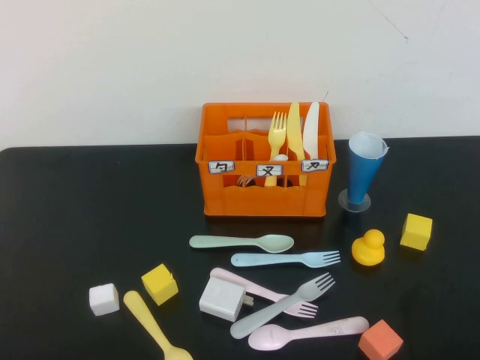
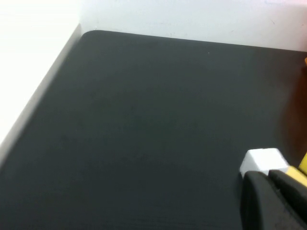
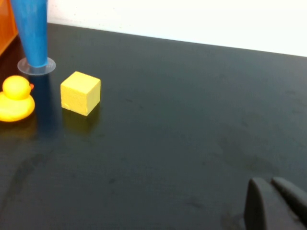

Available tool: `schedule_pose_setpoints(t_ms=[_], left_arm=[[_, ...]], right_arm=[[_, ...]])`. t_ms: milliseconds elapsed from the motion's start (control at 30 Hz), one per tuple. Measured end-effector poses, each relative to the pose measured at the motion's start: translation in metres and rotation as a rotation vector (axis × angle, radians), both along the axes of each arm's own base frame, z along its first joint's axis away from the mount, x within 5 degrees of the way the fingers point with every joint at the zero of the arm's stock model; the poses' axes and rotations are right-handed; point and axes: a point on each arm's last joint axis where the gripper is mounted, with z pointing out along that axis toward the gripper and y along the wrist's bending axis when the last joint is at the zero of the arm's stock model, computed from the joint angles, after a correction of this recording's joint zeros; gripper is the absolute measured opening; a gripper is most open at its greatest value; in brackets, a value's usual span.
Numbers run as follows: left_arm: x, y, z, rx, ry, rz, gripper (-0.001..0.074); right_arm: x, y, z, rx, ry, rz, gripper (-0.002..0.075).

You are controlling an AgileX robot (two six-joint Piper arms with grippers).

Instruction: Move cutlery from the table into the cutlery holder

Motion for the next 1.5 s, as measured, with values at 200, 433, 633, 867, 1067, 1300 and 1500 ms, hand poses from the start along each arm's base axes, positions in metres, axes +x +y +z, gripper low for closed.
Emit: schedule_pose_setpoints(t_ms=[200, 433, 633, 867, 1067, 1300, 1500], left_arm=[[0.002, 0.000, 0.004, -0.114, -0.069, 0.028, -0.0001], [0.004, -0.003, 0.024, -0.935, -0.299, 0.109, -0.0001], [0.004, -0.001, 0.028, -0.985, -0.349, 0.120, -0.0001], [-0.001, -0.007, 0.055, -0.680, -0.268, 0.039, -0.0001], [0.002, -0.012, 0.123, -0.163, -0.055, -0.093, -0.0001], [0.039, -0.019, 0.162, 0.011, 0.162, -0.269, -0.0001], [0.092, -0.033, 0.178, 0.109, 0.311, -0.428, -0.0001]], right_arm=[[0.000, 0.000, 0.000, 0.000, 0.000, 0.000, -0.0004], [0.000, 0.000, 0.000, 0.000, 0.000, 0.000, -0.0004], [0.000, 0.000, 0.000, 0.000, 0.000, 0.000, -0.0004], [0.000, 0.000, 0.000, 0.000, 0.000, 0.000, -0.0004], [0.000, 0.000, 0.000, 0.000, 0.000, 0.000, -0.0004], [0.000, 0.000, 0.000, 0.000, 0.000, 0.000, -0.0004], [0.000, 0.000, 0.000, 0.000, 0.000, 0.000, -0.0004]])
